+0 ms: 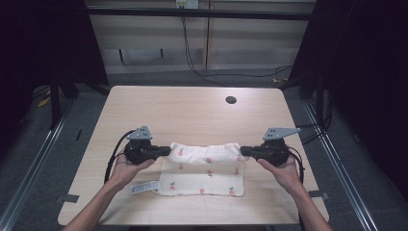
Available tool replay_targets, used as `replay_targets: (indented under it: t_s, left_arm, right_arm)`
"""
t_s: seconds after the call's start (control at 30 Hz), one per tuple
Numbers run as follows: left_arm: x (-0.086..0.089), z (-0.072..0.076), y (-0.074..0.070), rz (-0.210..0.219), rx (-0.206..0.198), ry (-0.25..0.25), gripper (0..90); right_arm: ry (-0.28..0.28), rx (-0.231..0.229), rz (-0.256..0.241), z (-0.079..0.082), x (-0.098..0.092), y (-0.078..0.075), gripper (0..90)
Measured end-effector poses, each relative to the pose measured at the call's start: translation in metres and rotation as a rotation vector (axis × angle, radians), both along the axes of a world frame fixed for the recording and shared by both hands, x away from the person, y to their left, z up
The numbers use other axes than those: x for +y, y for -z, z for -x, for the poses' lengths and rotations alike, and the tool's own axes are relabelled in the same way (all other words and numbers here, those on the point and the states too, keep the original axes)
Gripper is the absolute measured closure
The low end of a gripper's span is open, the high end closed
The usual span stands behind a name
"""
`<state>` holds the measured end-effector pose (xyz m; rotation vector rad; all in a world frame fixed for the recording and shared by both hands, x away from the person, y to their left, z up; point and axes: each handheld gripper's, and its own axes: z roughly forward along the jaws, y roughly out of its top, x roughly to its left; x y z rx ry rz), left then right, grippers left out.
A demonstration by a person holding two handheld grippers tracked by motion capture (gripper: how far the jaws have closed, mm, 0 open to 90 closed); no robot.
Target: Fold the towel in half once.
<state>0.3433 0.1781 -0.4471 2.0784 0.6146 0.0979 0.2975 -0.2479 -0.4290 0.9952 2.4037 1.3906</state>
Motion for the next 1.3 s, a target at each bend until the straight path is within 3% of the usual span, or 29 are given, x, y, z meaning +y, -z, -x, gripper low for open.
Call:
replay_targets:
  t_s: [0.1,0.23,0.37,0.43,0.63,0.67,0.73,0.8,0.83,0.87,0.93,1.0,1.07,1.1,1.17,1.2,1.23,1.3]
  left_arm:
    - [0.002,0.003,0.000,-0.025,0.001,0.007,86.8]
    - [0.005,0.007,-0.005,-0.026,-0.006,0.010,87.1]
    - [0.003,0.012,0.002,-0.027,0.004,0.012,86.6]
    - [0.004,0.017,0.008,-0.022,0.017,0.020,86.5]
    - [0.007,0.024,0.020,-0.061,0.007,0.014,85.5]
    - [0.009,0.025,0.025,-0.052,0.018,0.020,85.5]
    - [0.008,0.026,0.027,-0.073,0.014,0.035,85.1]
    - [0.008,0.029,0.031,-0.095,0.023,0.057,85.1]
    - [0.008,0.029,0.031,-0.095,0.023,0.057,84.8]
    - [0.008,0.030,0.033,-0.092,0.031,0.065,83.9]
    - [0.009,0.031,0.033,-0.095,0.042,0.057,82.5]
    - [0.012,0.034,0.031,-0.092,0.030,0.057,83.3]
    - [0.015,0.035,0.031,-0.067,0.043,0.060,83.5]
    - [0.015,0.037,0.032,-0.093,0.047,0.073,83.4]
    - [0.015,0.040,0.033,-0.101,0.046,0.081,82.5]
    - [0.015,0.040,0.033,-0.101,0.046,0.081,82.4]
    - [0.015,0.044,0.032,-0.128,0.040,0.086,82.0]
    - [0.015,0.048,0.031,-0.126,0.040,0.098,81.4]
  right_arm:
    - [0.014,0.003,-0.001,0.002,0.001,0.007,87.1]
    - [0.005,0.008,0.007,0.005,0.003,0.004,87.2]
    - [-0.005,0.019,0.034,0.012,0.006,0.008,87.2]
    - [-0.004,0.036,0.046,0.016,0.007,0.018,87.2]
    - [0.003,0.059,0.056,0.022,0.005,0.036,87.1]
    - [0.002,0.067,0.032,0.023,0.004,0.041,87.1]
    - [-0.003,0.087,0.076,0.024,0.006,0.047,86.9]
    - [-0.008,0.103,0.080,0.025,0.006,0.052,86.2]
    - [-0.008,0.103,0.080,0.025,0.006,0.052,86.2]
    - [-0.011,0.108,0.126,0.025,0.009,0.059,83.0]
    - [-0.016,0.140,0.127,0.025,0.008,0.065,82.8]
    - [-0.019,0.133,0.140,0.026,0.008,0.066,81.7]
    - [-0.012,0.130,0.116,0.028,0.008,0.062,79.4]
    - [-0.017,0.125,0.102,0.031,0.007,0.060,77.3]
    - [-0.027,0.139,0.106,0.037,0.008,0.059,74.2]
    - [-0.034,0.133,0.115,0.040,0.009,0.059,72.5]
    - [-0.044,0.122,0.137,0.044,0.011,0.059,70.5]
    - [-0.051,0.120,0.158,0.051,0.016,0.060,65.9]
